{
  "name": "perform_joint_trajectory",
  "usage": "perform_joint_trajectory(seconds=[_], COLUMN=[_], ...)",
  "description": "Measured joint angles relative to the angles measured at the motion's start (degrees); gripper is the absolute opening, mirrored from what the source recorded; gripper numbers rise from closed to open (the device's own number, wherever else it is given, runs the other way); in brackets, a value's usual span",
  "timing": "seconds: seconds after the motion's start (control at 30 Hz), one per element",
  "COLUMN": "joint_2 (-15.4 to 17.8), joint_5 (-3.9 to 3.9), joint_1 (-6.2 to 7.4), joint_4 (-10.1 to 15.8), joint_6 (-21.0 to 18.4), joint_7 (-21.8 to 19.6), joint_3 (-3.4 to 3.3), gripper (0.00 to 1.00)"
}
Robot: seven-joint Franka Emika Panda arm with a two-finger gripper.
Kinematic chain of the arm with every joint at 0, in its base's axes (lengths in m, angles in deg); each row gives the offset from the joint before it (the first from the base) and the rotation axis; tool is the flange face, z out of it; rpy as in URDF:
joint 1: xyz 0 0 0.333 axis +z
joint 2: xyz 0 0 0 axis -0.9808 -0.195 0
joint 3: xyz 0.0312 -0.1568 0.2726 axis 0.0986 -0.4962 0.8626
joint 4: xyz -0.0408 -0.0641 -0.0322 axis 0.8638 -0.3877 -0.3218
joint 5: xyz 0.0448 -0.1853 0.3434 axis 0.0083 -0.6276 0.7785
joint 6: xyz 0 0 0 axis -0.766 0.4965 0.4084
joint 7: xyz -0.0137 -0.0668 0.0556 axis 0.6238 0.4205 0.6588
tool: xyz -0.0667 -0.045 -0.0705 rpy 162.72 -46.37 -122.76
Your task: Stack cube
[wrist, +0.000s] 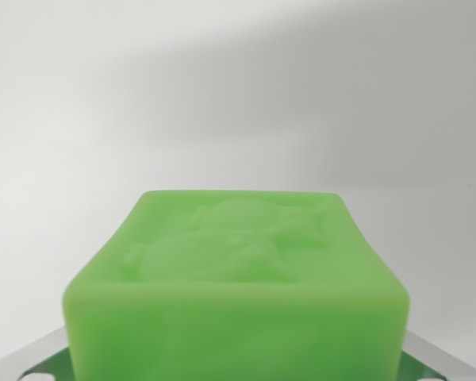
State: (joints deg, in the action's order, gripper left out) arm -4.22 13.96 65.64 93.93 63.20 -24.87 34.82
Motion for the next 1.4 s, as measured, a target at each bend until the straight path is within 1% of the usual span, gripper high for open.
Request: perform_joint_trajectory(seconds=[0.7,1.07,1.4], joint_2=[5.08,7.87,10.4], joint_5=[-0.67,-1.18,-1.61], joint_1=[1.64,2.56,3.33], joint_4=[7.82,11.99,15.67], joint_6=[2.8,4.16,5.36], joint_7=[4.78,7.33,9.64], joint_3=[0.47,0.82,1.28], gripper=[0.0,0.0,0.0])
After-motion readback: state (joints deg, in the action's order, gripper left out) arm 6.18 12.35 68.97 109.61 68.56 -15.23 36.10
